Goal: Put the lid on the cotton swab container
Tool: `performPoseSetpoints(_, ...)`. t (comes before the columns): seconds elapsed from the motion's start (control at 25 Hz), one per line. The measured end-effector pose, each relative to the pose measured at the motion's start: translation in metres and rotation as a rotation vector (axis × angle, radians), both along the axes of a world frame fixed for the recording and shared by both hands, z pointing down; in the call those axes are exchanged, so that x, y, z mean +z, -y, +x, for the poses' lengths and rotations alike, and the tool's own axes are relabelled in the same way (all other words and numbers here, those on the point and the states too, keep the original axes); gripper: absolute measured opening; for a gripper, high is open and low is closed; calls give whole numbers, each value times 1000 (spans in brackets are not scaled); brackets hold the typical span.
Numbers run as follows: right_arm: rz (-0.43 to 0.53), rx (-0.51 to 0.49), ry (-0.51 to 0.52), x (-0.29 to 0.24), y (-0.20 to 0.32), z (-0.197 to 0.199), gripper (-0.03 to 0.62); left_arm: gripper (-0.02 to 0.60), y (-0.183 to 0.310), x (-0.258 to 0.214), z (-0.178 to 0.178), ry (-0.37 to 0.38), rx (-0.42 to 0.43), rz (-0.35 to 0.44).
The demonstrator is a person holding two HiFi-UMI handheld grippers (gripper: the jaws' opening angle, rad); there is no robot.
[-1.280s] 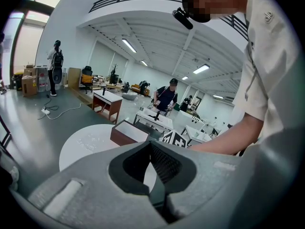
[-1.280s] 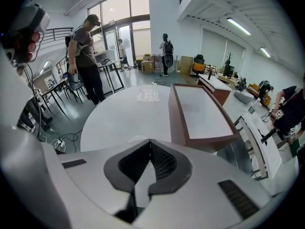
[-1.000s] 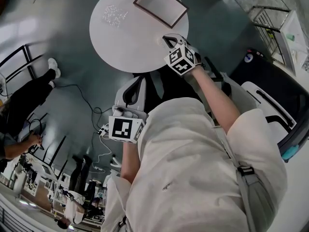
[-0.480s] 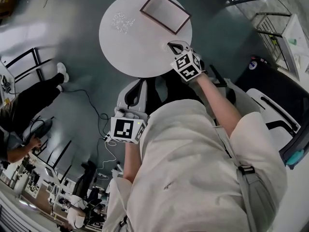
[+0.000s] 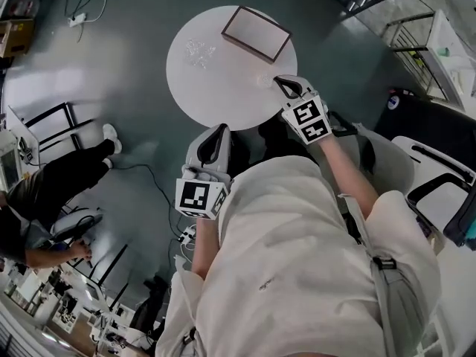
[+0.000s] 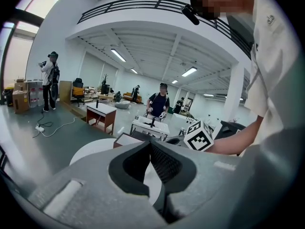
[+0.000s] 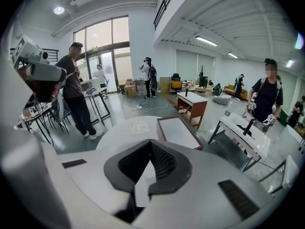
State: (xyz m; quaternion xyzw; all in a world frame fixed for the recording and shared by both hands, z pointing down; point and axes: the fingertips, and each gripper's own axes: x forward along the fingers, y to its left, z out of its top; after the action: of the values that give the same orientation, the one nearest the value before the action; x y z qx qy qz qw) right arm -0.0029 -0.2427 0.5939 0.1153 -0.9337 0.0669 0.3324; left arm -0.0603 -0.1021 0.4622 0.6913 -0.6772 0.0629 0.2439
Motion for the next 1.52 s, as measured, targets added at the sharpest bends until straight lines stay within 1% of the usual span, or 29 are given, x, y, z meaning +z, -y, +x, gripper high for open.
performPoseSetpoints(0.16,29,79,53,-30,-17,10,6,9,-25,-12,-9,27,33,30)
performPoseSetpoints(0.36,55,144,84,-61,-47,14,6,9,-66,-20,-32,41,29,46)
performPoseSetpoints(0.44,44,167,103,-73,-67,7,6,9,-85,-22,-44,27,33,48)
performPoseSetpoints(0.52,36,167,122,-85,-95,-4,6,9,-107,-25,-54,19,52,53)
performPoseSetpoints(0.64,61,175,174,-108,-124,-25,6,9,-124,-29,-75,35,81,74)
performPoseSetpoints(0.76,86,200,213,-127,-149,-33,6,9,-136,-26,-85,20,113,95)
performPoseSetpoints(0.88,110,234,238,-143,-175,-29,6,9,-148,-22,-84,15,182,99)
performPoseSetpoints(1.0,101,263,269,-157,-198,-19,6,9,-155,-21,-80,13,239,98)
performPoseSetpoints(1.24,27,263,347,-170,-233,-8,6,9,-158,-31,-71,8,264,126)
performPoseSetpoints(1.52,12,252,367,-173,-246,0,5,9,-158,-36,-55,-3,277,140)
